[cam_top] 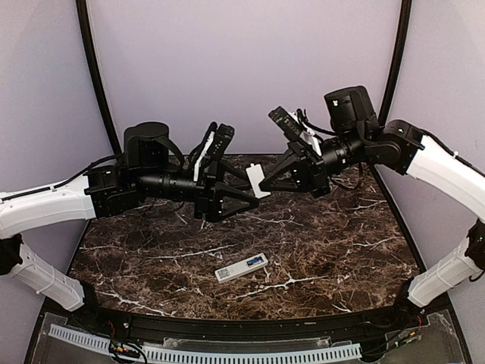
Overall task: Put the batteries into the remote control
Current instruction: Pass from the right arm to the left, then pass from the left arm to the right
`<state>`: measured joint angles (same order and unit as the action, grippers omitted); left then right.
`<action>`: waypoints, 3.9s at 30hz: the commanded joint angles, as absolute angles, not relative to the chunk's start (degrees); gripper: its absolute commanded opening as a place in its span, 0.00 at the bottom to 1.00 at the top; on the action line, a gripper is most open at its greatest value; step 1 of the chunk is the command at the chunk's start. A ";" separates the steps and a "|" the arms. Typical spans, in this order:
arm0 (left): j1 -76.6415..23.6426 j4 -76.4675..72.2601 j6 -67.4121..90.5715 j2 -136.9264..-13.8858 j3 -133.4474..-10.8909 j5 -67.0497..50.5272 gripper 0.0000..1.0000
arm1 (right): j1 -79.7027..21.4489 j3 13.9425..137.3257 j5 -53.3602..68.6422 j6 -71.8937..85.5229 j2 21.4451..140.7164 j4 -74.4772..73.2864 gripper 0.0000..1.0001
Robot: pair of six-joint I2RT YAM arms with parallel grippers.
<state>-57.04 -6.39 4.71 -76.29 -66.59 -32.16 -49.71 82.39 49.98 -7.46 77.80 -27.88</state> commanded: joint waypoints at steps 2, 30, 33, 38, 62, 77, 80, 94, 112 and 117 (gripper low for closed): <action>-55.80 4.09 3.74 -73.97 -68.32 -33.71 0.56 | -50.08 91.76 48.14 -22.56 82.72 -54.83 0.00; -55.74 -0.55 6.84 -78.32 -71.63 -39.21 0.00 | -53.69 94.49 41.17 -22.09 84.86 -51.64 0.00; -55.72 -0.40 6.34 -77.96 -71.41 -39.08 0.00 | -53.69 94.17 40.21 -21.48 84.47 -50.85 0.00; -55.72 -1.32 6.13 -76.79 -70.80 -37.20 0.00 | -53.40 92.03 37.61 -18.90 82.38 -46.87 0.00; -55.74 -23.62 6.85 -69.71 -65.61 -28.84 0.00 | -50.86 53.10 32.18 24.40 67.53 41.75 0.69; -55.81 -26.19 6.68 -70.68 -65.80 -30.02 0.00 | -53.40 62.16 38.57 21.31 74.44 37.88 0.46; -55.80 -27.06 7.55 -71.27 -65.67 -30.52 0.00 | -53.60 62.78 40.06 22.13 75.30 38.97 0.36; -55.84 -27.82 7.82 -71.44 -64.72 -30.21 0.00 | -53.97 63.05 41.61 21.75 75.57 37.36 0.00; -55.78 5.68 -9.17 -71.32 -56.88 -4.14 0.99 | -35.68 78.88 38.52 18.57 77.46 -35.41 0.00; -55.73 8.44 -9.05 -80.92 -53.48 -8.34 0.99 | -32.15 74.42 42.08 17.66 81.27 -39.33 0.00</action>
<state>-55.75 -0.19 -7.14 -74.78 -56.36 -7.40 -34.04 77.47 39.29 19.11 78.22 -27.53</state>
